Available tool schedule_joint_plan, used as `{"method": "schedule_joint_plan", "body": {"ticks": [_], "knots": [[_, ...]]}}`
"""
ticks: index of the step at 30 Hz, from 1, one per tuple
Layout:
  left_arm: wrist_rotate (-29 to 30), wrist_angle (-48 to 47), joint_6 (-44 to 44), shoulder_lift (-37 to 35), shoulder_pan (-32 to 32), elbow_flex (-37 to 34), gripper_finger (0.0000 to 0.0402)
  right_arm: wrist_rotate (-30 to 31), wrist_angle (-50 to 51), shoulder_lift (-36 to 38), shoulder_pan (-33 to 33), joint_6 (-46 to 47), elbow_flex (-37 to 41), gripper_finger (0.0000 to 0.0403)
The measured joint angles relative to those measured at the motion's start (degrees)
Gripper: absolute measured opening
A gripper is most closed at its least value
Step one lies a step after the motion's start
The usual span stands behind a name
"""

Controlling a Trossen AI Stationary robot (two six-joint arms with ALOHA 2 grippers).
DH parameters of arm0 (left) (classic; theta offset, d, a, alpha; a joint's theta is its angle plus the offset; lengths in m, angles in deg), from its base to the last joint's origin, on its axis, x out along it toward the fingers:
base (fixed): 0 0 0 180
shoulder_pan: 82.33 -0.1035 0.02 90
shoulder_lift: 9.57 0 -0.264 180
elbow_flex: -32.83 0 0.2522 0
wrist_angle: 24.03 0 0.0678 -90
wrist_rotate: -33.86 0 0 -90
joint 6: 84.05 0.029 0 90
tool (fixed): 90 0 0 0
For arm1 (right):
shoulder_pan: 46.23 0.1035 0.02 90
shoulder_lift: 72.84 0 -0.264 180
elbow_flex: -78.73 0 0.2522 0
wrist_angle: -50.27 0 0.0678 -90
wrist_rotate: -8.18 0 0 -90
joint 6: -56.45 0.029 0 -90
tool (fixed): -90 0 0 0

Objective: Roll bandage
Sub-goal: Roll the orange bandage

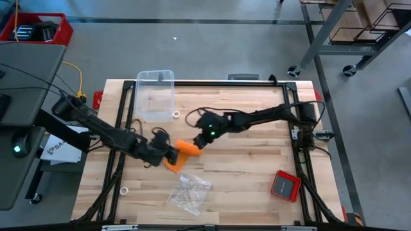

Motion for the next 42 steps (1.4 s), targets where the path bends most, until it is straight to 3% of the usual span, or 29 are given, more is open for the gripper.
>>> {"method": "schedule_joint_plan", "body": {"ticks": [4, 10, 18, 22, 28, 42], "knots": [[8.14, -5.87, 1.25, -7.88, 0.82, -0.02, 0.0, -4.77, 5.86, -7.62, 1.14, -6.71, -12.11, 0.0], [18.94, -6.77, 3.16, -16.46, 2.61, -0.07, 0.0, -4.8, 25.28, -18.56, 1.74, -20.04, -31.39, 0.0], [30.42, 1.87, 10.62, -22.82, 4.19, -0.09, 0.0, -4.36, 28.5, -28.97, 1.69, -24.32, -44.91, 0.0], [36.31, 12.3, 22.09, -25.61, 4.82, 0.01, 0.0, -4.72, 30.36, -32.58, 1.68, -25.34, -48.78, 0.0], [39.28, 22.2, 36.59, -28.11, 4.96, 0.02, 0.0, -1.14, 30.38, -33.82, 2.16, -24.24, -50.87, 0.0], [41.41, 21.06, 38.48, -28.6, 4.94, -0.02, 0.0, 9.72, 35.58, -33.75, -3.06, -12.11, -50.87, 0.0]]}}
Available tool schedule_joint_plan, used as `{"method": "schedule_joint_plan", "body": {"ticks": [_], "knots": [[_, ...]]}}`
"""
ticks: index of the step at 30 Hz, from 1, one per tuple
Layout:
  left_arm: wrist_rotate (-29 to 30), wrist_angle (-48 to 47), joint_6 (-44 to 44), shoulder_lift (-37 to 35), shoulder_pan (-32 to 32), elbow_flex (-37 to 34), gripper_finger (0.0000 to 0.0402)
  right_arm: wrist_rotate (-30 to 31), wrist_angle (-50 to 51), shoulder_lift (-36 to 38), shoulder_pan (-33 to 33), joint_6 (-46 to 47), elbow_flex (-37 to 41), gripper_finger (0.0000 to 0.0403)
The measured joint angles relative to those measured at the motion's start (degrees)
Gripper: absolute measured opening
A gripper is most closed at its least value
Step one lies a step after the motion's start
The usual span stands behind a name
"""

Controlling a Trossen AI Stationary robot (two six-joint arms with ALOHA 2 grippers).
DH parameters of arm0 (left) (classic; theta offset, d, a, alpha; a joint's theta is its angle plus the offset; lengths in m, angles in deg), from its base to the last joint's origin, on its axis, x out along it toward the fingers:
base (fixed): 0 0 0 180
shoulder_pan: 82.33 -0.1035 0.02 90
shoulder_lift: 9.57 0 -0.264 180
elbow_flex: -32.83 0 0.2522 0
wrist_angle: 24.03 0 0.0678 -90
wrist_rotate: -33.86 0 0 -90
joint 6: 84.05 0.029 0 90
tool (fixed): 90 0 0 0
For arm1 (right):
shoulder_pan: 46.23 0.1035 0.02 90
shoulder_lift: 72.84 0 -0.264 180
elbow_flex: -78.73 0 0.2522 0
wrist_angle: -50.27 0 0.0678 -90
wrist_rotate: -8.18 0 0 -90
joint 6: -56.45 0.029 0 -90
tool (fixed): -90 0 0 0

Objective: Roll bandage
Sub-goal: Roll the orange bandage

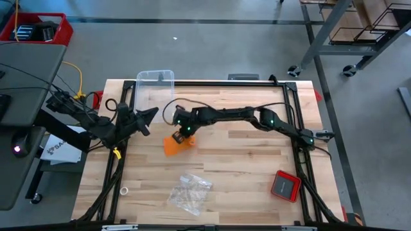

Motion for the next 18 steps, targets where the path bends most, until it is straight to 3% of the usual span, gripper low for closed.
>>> {"method": "schedule_joint_plan", "body": {"ticks": [7, 18], "knots": [[-0.22, -2.51, -0.03, 0.02, 0.0, 0.0, 0.0, 1.18, 6.97, 0.2, -2.11, 0.02, 0.03, 0.0], [-0.24, -3.16, -0.03, 0.02, 0.04, -0.02, 0.0, 1.41, 7.67, 3.66, 0.51, -0.68, 0.13, 0.0]]}}
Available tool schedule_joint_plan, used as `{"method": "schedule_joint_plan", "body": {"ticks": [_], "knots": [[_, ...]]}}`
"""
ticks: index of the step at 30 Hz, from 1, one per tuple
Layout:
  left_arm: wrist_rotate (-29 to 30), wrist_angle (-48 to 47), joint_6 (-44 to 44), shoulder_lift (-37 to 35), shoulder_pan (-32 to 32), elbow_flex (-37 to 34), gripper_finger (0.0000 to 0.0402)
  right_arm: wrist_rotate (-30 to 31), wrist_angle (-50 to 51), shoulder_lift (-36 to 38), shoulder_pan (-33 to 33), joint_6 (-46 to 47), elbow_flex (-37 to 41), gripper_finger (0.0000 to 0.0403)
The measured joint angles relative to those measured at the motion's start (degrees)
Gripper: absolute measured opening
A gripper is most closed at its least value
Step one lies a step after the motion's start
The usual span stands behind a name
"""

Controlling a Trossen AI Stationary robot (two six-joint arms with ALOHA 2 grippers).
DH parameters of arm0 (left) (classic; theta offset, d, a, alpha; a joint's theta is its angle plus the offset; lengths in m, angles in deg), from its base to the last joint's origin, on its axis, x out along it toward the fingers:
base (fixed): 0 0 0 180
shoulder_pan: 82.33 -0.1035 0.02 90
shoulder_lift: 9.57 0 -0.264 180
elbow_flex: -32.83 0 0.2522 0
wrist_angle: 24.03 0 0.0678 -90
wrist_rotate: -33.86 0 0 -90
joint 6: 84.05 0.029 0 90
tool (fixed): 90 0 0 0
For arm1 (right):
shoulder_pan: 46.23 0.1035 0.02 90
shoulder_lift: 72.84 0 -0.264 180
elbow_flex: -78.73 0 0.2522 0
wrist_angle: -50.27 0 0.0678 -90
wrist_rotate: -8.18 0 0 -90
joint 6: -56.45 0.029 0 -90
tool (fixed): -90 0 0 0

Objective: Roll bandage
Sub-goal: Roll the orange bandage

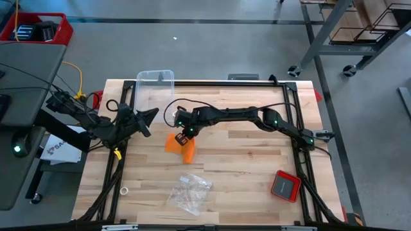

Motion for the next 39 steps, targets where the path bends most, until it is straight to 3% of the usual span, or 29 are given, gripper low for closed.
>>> {"method": "schedule_joint_plan", "body": {"ticks": [5, 9, 13, 17, 21, 26, 31, 34, 36, 39], "knots": [[-2.23, -1.16, -0.05, -0.01, 0.1, 0.0, 0.0, 1.85, 1.26, 1.87, -0.03, -1.45, 0.0, 0.0], [-4.47, -7.69, -4.33, 0.49, 0.97, 0.0, 0.0, 3.29, 3.24, 4.05, -2.81, -4.27, 0.0, 0.0], [-5.14, -19.61, -16.47, 1.52, 2.03, 0.01, 0.0, 3.4, 8.38, 6.48, -5.73, -8.35, 0.03, 0.0], [-10.3, -34.66, -33.77, 3.85, 2.22, -0.13, 0.0, 2.48, 12.71, 8.2, -5.65, -13.31, 1.07, 0.0], [-17.84, -39.99, -47.04, 6.57, 1.74, -3.18, 0.0, -4.82, 13.02, 8.1, -2.88, -15.48, 5.54, 0.0], [-29.39, -33.92, -52.9, 10.12, -1.28, -10.15, 0.0, -9.64, 9.0, 7.97, 1.11, -14.87, 12.53, 0.0], [-33.89, -17.3, -45.94, 13.55, -5.91, -16.62, 0.0, -11.54, 5.34, 7.94, 3.41, -12.31, 13.94, 0.0], [-41.2, -8.35, -41.48, 16.27, -9.7, -19.98, 0.0, -12.7, 3.82, 8.12, 3.78, -11.08, 13.94, 0.0], [-46.66, -6.57, -39.35, 18.04, -11.92, -21.07, 0.0, -12.7, 4.06, 8.47, 3.94, -11.14, 13.94, 0.0], [-48.89, -6.78, -39.16, 20.07, -13.45, -21.82, 0.0, -12.87, 5.85, 9.64, 3.94, -11.98, 13.94, 0.0]]}}
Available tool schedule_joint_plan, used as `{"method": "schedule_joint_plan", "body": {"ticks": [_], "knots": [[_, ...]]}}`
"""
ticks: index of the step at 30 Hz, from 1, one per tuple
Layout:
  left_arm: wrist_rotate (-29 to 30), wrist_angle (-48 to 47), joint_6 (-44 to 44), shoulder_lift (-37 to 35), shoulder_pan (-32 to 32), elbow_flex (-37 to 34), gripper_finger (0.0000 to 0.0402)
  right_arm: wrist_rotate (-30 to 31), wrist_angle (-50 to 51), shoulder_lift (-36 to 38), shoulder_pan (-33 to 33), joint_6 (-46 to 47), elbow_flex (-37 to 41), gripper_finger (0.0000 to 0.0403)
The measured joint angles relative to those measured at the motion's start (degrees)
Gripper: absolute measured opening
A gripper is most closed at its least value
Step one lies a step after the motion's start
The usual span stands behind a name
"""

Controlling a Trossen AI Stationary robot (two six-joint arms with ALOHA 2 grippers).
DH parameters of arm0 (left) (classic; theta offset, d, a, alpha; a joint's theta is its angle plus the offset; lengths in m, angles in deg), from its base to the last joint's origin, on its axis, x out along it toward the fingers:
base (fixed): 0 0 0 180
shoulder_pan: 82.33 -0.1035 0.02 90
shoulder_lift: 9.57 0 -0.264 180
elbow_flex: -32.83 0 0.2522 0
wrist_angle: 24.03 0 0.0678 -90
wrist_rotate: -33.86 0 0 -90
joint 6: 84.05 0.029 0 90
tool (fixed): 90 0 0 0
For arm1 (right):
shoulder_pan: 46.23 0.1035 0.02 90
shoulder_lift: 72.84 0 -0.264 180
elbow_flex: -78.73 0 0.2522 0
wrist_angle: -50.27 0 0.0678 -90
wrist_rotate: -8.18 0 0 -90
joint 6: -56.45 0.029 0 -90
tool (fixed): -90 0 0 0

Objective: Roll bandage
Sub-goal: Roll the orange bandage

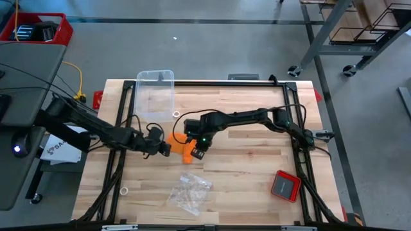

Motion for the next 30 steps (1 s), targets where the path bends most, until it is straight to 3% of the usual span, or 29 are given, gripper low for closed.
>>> {"method": "schedule_joint_plan", "body": {"ticks": [7, 13, 21, 30], "knots": [[-8.22, 0.03, -0.85, 3.61, 0.42, 0.08, 0.0, -0.16, 0.3, 0.23, 1.02, 0.74, -0.02, 0.0], [-12.85, 0.84, -6.95, 5.28, 3.19, 0.2, 0.0, 0.18, -0.08, 0.23, 1.84, 3.45, -0.02, 0.0], [-12.3, 3.29, -9.83, 3.77, 5.21, 0.53, 0.0, 3.02, -2.15, -1.53, 4.26, 10.24, -0.02, 0.0], [-6.69, 2.78, -8.95, 3.08, 7.11, 0.74, 0.0, 5.97, -13.25, -5.06, 6.12, 18.02, -0.07, 0.0]]}}
